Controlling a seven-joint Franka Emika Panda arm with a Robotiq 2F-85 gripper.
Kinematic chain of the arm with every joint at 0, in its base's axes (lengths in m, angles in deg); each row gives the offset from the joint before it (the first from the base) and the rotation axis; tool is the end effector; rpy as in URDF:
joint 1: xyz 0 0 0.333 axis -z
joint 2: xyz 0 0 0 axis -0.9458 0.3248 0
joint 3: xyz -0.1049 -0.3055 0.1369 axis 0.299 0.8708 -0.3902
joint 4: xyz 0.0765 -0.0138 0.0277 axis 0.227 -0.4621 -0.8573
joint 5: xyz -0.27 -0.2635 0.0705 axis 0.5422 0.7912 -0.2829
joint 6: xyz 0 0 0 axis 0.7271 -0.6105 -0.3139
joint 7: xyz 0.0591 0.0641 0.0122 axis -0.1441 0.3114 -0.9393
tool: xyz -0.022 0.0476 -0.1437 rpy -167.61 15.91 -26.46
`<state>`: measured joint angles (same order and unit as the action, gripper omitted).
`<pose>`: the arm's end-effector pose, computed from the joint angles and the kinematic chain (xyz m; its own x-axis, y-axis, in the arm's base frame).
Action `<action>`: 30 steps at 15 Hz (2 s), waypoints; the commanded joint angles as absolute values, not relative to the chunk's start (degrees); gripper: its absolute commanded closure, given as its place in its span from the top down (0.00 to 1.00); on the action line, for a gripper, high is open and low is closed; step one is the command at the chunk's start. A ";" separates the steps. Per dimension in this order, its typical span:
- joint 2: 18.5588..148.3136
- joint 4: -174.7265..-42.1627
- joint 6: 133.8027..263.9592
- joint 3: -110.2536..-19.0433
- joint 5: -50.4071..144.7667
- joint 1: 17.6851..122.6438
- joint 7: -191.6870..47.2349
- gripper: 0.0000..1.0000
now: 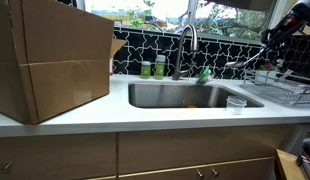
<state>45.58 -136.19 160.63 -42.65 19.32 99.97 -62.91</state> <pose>0.2717 -0.3252 0.5626 0.3812 -0.8969 -0.2242 -0.8276 -0.2229 -0.5151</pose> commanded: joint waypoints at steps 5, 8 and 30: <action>47.14 -142.98 161.96 -42.40 3.24 96.24 -65.42 0.02; 49.31 -143.46 161.78 -43.30 -0.07 95.41 -66.83 0.02; 62.39 -137.14 170.71 -46.72 -9.53 92.01 -75.71 0.02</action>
